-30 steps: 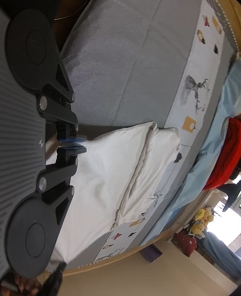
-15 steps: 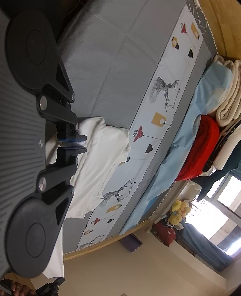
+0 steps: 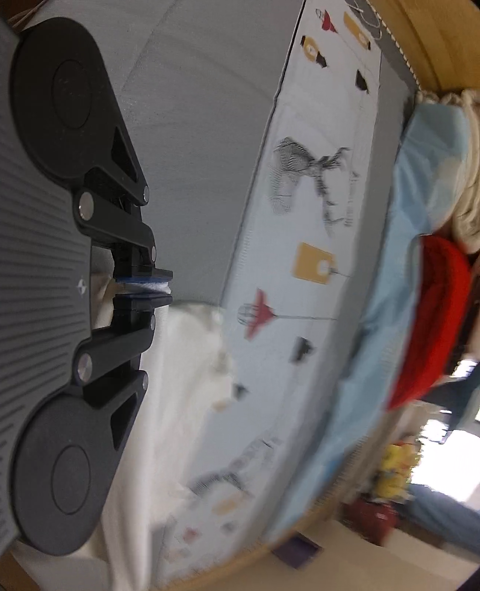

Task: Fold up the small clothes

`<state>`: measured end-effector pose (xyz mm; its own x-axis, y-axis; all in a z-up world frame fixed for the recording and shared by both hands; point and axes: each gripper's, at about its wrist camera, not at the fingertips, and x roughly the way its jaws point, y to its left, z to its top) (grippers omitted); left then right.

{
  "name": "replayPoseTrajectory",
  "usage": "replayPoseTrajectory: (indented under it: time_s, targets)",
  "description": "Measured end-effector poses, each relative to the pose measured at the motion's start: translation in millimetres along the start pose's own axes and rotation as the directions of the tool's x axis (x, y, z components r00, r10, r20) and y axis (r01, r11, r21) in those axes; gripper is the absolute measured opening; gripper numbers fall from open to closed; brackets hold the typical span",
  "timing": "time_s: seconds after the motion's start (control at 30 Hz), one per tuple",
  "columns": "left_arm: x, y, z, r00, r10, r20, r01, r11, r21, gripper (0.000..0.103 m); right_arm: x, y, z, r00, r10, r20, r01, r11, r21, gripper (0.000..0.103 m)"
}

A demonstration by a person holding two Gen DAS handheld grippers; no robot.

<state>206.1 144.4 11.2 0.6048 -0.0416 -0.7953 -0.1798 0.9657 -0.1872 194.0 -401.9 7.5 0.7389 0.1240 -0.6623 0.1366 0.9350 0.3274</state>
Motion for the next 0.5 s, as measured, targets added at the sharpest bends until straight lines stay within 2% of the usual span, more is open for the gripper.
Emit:
replayPoseTrajectory:
  time_s: [0.03, 0.13, 0.2, 0.27, 0.33, 0.4, 0.5]
  targets:
    - [9.6, -1.9, 1.9, 0.999, 0.007, -0.034, -0.007, 1.000, -0.013, 0.005, 11.4, 0.9, -2.7, 1.000, -0.016, -0.005, 0.016, 1.000, -0.013, 0.000]
    - [18.4, -6.7, 10.9, 1.000, -0.005, -0.007, 0.005, 1.000, -0.022, 0.005, 40.6, -3.4, -17.0, 0.998, -0.062, -0.031, 0.061, 0.998, -0.019, 0.000]
    - [26.6, -9.1, 14.3, 1.000, 0.002, -0.026, -0.003, 1.000, -0.028, 0.005, 54.0, -11.1, -15.4, 0.993, -0.092, -0.072, 0.096, 0.994, 0.054, 0.000]
    - [31.5, -9.5, 17.5, 0.999, 0.015, -0.032, -0.016, 0.999, -0.034, 0.007, 56.4, -17.3, -9.4, 0.994, -0.105, -0.035, 0.108, 0.988, 0.109, 0.000]
    - [30.3, -5.8, 21.4, 0.999, 0.043, -0.011, -0.043, 0.998, -0.045, 0.007, 55.1, -19.6, -7.7, 0.989, -0.150, -0.007, 0.150, 0.983, 0.103, 0.001]
    - [26.7, 2.4, 23.8, 0.998, 0.067, 0.002, -0.067, 0.995, -0.072, 0.007, 52.9, -24.1, -8.8, 0.986, -0.164, -0.010, 0.164, 0.978, 0.128, 0.004]
    - [22.9, 13.9, 20.6, 0.997, 0.067, -0.027, -0.070, 0.992, -0.103, 0.007, 47.4, -25.6, -13.3, 0.987, -0.160, -0.016, 0.160, 0.981, 0.111, 0.004]
